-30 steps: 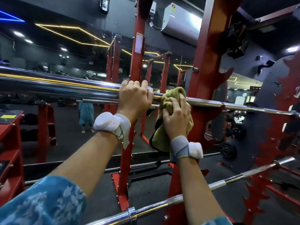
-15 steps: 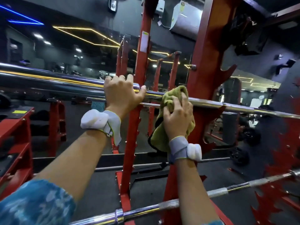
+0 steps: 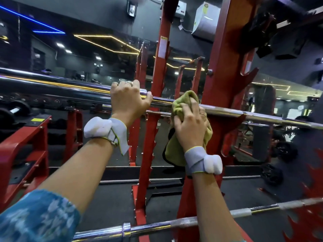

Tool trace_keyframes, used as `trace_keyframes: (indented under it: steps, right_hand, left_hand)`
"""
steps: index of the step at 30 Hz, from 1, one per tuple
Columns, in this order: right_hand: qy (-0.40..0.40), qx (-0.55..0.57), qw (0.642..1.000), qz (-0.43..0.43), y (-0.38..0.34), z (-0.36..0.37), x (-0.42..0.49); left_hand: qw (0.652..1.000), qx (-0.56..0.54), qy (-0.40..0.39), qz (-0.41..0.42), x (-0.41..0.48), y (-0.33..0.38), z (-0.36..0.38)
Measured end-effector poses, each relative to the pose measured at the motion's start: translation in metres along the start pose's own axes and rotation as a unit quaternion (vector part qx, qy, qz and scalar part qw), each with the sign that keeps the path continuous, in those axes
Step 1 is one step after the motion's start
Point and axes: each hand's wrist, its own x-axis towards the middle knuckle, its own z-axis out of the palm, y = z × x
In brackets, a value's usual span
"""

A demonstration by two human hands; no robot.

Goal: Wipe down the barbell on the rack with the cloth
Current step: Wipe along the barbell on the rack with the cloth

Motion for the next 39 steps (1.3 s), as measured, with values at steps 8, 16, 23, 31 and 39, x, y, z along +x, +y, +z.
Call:
trace_keyframes:
  steps: [8,16,23,31,39]
  right_hand:
    - [-0.05,-0.03,0.998,-0.04,-0.007,-0.006,0.014]
    - [-0.038,-0.011,0.997,0.07,0.014,-0.011,0.016]
    - [-0.113,-0.067,0.991,-0.037,-0.014,-0.022,0.045]
    - [-0.109,0.013,0.993,0.054,0.003,-0.027,0.059]
    - [-0.207,0.031,0.978,-0.004,-0.033,-0.028,0.084]
  left_hand:
    - [1.0,-0.005,0.003,0.006,-0.001,-0.002,0.003]
    - [1.0,-0.003,0.022,0.012,-0.001,-0.004,0.007]
    - [0.999,0.0,0.034,0.024,-0.005,-0.006,0.009]
    - [0.998,-0.014,0.048,0.034,-0.005,-0.008,0.011]
    - [0.997,-0.025,0.068,0.038,-0.007,-0.008,0.012]
